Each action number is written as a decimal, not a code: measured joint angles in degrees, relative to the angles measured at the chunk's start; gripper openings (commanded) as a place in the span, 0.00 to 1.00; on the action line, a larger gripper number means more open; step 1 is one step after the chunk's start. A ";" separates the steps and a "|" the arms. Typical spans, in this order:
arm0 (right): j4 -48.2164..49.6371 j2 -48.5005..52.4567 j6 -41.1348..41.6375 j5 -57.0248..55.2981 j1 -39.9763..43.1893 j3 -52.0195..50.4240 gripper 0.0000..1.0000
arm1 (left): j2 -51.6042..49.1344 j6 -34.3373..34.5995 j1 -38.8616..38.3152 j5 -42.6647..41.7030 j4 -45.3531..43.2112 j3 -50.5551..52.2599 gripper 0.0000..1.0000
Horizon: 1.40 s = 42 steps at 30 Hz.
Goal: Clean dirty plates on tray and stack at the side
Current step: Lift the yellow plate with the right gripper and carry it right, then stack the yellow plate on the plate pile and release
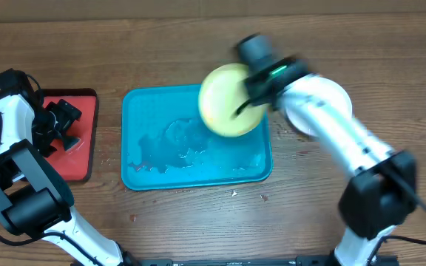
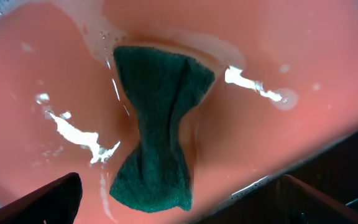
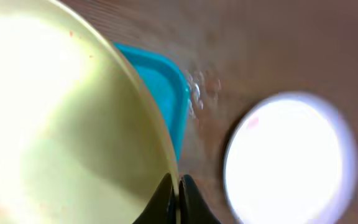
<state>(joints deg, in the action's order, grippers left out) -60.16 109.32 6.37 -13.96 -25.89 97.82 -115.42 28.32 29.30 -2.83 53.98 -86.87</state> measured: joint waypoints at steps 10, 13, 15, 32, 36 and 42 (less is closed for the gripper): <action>-9.75 -0.17 3.78 26.88 37.13 -0.90 0.04 | 0.00 0.00 0.00 -0.02 0.00 0.00 1.00; -6.60 -0.50 4.09 27.23 42.45 -4.61 0.04 | 0.00 0.00 0.00 -0.02 0.00 0.00 1.00; -3.65 -0.52 4.15 27.19 43.56 -7.61 0.04 | 0.00 0.00 0.00 -0.02 0.04 0.00 1.00; -4.26 -7.87 4.24 34.71 41.55 -16.61 1.00 | 0.00 0.00 0.00 -0.02 0.02 0.02 1.00; -10.16 -20.50 3.72 35.50 41.13 -16.31 1.00 | 0.00 0.00 0.00 -0.02 0.00 0.00 1.00; -17.44 -40.74 3.02 36.17 35.19 -16.28 1.00 | 0.00 0.00 0.00 -0.02 0.00 0.00 1.00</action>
<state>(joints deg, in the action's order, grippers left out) -77.60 68.58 9.39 22.22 9.30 81.54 -115.42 28.32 29.30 -2.85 53.98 -86.87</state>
